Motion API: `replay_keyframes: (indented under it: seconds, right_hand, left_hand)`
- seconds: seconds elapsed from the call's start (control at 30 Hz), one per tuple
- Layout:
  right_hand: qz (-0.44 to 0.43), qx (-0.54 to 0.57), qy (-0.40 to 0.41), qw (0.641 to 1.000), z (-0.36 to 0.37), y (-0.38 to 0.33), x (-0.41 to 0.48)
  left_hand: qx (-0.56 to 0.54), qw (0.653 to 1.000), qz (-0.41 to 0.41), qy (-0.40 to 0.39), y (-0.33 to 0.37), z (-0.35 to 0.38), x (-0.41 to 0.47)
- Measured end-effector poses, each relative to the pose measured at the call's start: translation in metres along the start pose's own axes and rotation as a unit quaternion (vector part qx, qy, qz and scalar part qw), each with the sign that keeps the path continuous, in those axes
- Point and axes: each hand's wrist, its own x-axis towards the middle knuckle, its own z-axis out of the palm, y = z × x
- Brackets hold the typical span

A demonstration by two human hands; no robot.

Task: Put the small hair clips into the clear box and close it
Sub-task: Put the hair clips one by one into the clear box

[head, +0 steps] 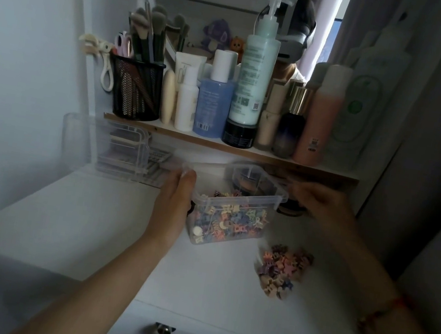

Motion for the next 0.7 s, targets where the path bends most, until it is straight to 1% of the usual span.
replay_keyframes:
  seconds: [0.03, 0.07, 0.1, 0.17, 0.2, 0.27, 0.33, 0.37, 0.4, 0.43, 0.47, 0.5, 0.53, 0.57, 0.6, 0.63, 0.7]
  right_hand:
    - [0.022, -0.025, -0.015, 0.999, -0.007, 0.004, -0.002]
    - [0.046, -0.058, -0.05, 0.996, -0.011, 0.006, -0.005]
    - [0.067, -0.1, -0.107, 0.987, -0.013, 0.009, -0.007]
    - [0.083, -0.191, -0.23, 0.951, -0.014, 0.013, -0.011]
    - [0.084, -0.22, -0.268, 0.934, -0.012, 0.014, -0.012]
    - [0.083, -0.24, -0.288, 0.923, -0.009, 0.015, -0.013]
    - [0.079, -0.25, -0.284, 0.922, -0.009, 0.016, -0.013]
    - [0.073, -0.257, -0.27, 0.925, -0.009, 0.017, -0.012]
    - [0.064, -0.242, -0.234, 0.94, -0.009, 0.018, -0.011]
    - [0.059, -0.197, -0.17, 0.964, -0.009, 0.017, -0.008]
    - [0.059, -0.127, -0.089, 0.986, -0.008, 0.012, -0.005]
    - [0.044, -0.05, -0.006, 0.998, -0.007, 0.007, -0.002]
    - [0.018, 0.008, 0.057, 0.998, -0.006, 0.001, 0.002]
    - [-0.01, 0.037, 0.083, 0.996, -0.003, -0.005, 0.006]
    - [-0.033, 0.046, 0.073, 0.996, 0.001, -0.011, 0.009]
    - [-0.051, 0.036, 0.045, 0.997, 0.005, -0.014, 0.01]
    - [-0.051, 0.006, -0.003, 0.999, 0.011, -0.011, 0.009]
  left_hand:
    - [0.001, 1.0, 0.0, -0.002, 0.0, 0.001, 0.001]
    - [0.002, 1.0, 0.0, 0.0, 0.0, 0.001, 0.001]
    - [0.002, 1.0, -0.001, 0.002, 0.001, 0.001, 0.001]
    - [0.002, 1.0, -0.002, 0.002, 0.002, 0.002, 0.0]
    - [0.004, 1.0, -0.003, 0.0, 0.002, 0.002, 0.0]
    - [0.004, 1.0, -0.002, -0.001, 0.001, 0.001, 0.0]
    - [0.006, 1.0, -0.001, -0.001, 0.0, 0.001, 0.0]
    - [0.006, 1.0, -0.002, 0.001, 0.0, 0.001, 0.0]
    - [0.003, 1.0, -0.005, 0.002, -0.001, 0.001, 0.0]
    - [-0.001, 1.0, -0.008, 0.003, 0.0, 0.001, 0.0]
    - [-0.005, 1.0, -0.012, 0.003, 0.0, 0.001, 0.0]
    - [-0.007, 1.0, -0.014, 0.003, 0.0, 0.001, 0.0]
    - [-0.007, 1.0, -0.014, 0.004, 0.0, 0.002, 0.0]
    - [-0.004, 1.0, -0.013, 0.005, 0.001, 0.002, 0.0]
    - [-0.001, 1.0, -0.011, 0.005, 0.001, 0.001, 0.0]
    - [0.001, 1.0, -0.009, 0.004, 0.001, 0.001, 0.001]
    - [0.007, 1.0, -0.01, 0.006, 0.0, 0.0, 0.0]
